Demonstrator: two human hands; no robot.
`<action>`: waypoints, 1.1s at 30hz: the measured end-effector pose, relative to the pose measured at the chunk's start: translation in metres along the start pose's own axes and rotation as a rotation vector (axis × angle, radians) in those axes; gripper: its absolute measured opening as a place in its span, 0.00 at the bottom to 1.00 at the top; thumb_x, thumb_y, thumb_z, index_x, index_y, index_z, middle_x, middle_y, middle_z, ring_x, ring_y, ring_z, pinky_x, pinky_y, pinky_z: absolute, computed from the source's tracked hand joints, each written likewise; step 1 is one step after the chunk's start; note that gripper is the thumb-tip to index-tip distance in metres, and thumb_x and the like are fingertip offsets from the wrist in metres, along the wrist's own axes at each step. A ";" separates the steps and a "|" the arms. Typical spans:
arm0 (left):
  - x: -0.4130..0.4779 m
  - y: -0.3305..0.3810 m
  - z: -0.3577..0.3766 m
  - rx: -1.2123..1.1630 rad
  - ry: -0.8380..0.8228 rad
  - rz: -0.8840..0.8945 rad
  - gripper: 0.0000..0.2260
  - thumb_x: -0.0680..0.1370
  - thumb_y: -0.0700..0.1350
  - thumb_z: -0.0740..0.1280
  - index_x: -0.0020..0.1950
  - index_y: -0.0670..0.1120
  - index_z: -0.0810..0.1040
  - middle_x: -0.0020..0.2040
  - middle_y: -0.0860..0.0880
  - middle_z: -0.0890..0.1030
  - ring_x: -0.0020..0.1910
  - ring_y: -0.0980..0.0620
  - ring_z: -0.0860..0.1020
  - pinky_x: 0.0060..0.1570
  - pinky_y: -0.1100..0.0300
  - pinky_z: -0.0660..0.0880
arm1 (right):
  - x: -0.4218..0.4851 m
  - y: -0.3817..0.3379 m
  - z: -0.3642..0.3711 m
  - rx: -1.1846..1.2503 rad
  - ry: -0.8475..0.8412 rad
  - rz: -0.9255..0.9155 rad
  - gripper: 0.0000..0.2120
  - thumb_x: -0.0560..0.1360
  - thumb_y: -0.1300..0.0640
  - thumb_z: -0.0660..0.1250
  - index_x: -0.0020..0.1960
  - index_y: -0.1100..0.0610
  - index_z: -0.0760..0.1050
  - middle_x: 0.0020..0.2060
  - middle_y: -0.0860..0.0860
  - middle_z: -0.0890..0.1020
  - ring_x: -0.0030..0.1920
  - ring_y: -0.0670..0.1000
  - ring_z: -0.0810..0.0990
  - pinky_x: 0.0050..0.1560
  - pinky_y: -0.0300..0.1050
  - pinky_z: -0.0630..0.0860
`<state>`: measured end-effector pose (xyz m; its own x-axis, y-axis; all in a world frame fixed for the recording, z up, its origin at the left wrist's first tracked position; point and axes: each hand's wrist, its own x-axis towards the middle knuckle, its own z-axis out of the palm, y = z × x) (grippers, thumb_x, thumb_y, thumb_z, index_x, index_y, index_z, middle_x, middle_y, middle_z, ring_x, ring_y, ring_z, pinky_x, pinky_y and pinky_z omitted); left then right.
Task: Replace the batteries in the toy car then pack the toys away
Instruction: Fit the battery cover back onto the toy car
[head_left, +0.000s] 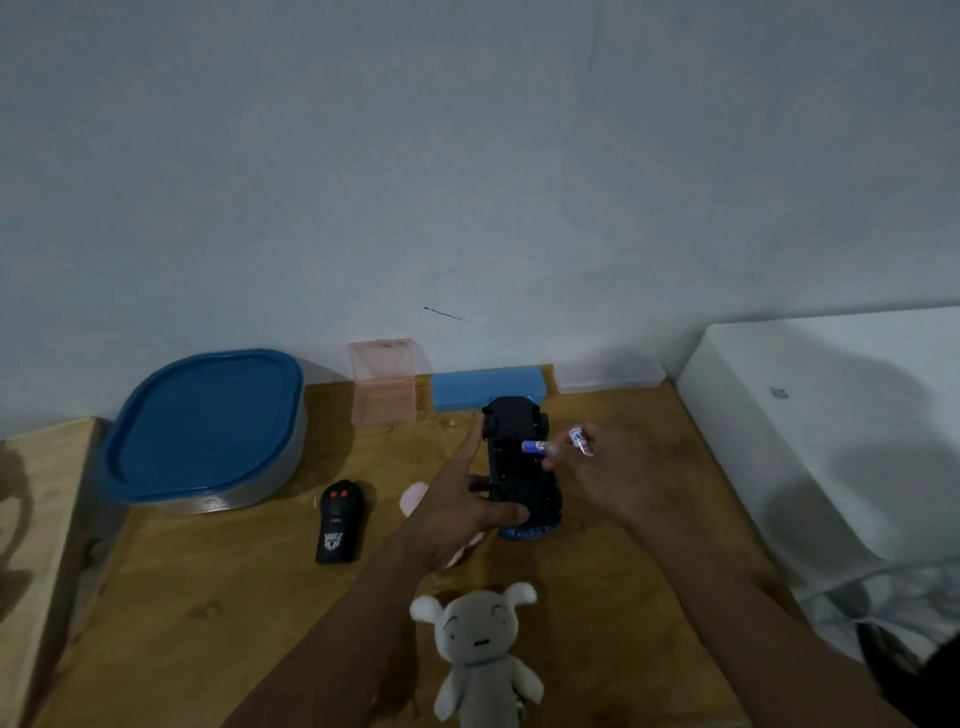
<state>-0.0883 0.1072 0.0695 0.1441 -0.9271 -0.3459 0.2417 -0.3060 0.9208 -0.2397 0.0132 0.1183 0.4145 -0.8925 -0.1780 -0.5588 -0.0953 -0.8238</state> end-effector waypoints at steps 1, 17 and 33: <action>-0.001 0.000 0.000 0.013 0.009 0.005 0.51 0.66 0.25 0.73 0.75 0.65 0.55 0.59 0.42 0.78 0.61 0.40 0.77 0.59 0.43 0.76 | -0.001 0.000 0.002 -0.041 0.008 -0.012 0.08 0.78 0.56 0.65 0.46 0.60 0.79 0.34 0.44 0.80 0.35 0.44 0.75 0.29 0.23 0.66; -0.007 0.012 0.038 0.158 0.096 0.130 0.50 0.66 0.29 0.75 0.72 0.68 0.54 0.62 0.48 0.77 0.60 0.47 0.76 0.53 0.51 0.80 | 0.020 0.008 0.002 -0.244 0.115 -0.146 0.08 0.74 0.55 0.71 0.51 0.58 0.81 0.44 0.56 0.83 0.42 0.53 0.80 0.44 0.46 0.78; -0.012 0.013 0.041 0.069 0.060 0.127 0.45 0.62 0.31 0.77 0.62 0.75 0.67 0.60 0.43 0.81 0.61 0.40 0.78 0.58 0.40 0.76 | 0.023 -0.004 -0.022 -0.268 -0.016 -0.273 0.08 0.73 0.53 0.72 0.40 0.58 0.82 0.36 0.52 0.82 0.34 0.48 0.77 0.39 0.44 0.75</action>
<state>-0.1257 0.1053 0.0929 0.2272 -0.9452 -0.2343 0.1516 -0.2033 0.9673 -0.2435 -0.0171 0.1295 0.5839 -0.8116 0.0189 -0.5935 -0.4427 -0.6722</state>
